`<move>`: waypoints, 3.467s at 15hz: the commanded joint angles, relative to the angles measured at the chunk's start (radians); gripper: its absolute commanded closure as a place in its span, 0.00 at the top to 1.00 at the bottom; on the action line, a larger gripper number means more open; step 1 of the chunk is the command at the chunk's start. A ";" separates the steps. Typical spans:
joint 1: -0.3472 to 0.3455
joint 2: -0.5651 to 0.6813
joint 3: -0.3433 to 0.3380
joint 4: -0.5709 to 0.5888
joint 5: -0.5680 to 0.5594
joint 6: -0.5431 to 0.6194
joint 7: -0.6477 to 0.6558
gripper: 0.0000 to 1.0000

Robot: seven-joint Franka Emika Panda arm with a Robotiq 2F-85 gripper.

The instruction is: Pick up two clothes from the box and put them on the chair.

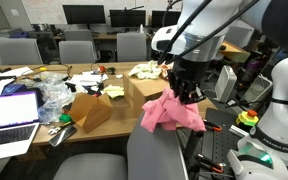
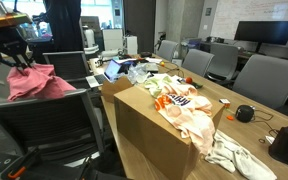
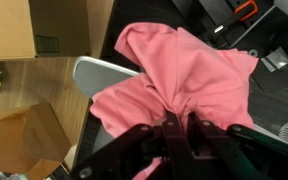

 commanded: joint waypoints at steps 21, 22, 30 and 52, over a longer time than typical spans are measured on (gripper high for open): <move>-0.131 0.170 -0.028 0.010 -0.047 0.128 0.113 0.03; -0.136 0.168 -0.031 -0.001 -0.049 0.128 0.116 0.03; -0.138 0.167 -0.036 -0.040 -0.041 0.123 0.119 0.03; -0.138 0.190 -0.035 -0.008 -0.039 0.185 0.120 0.69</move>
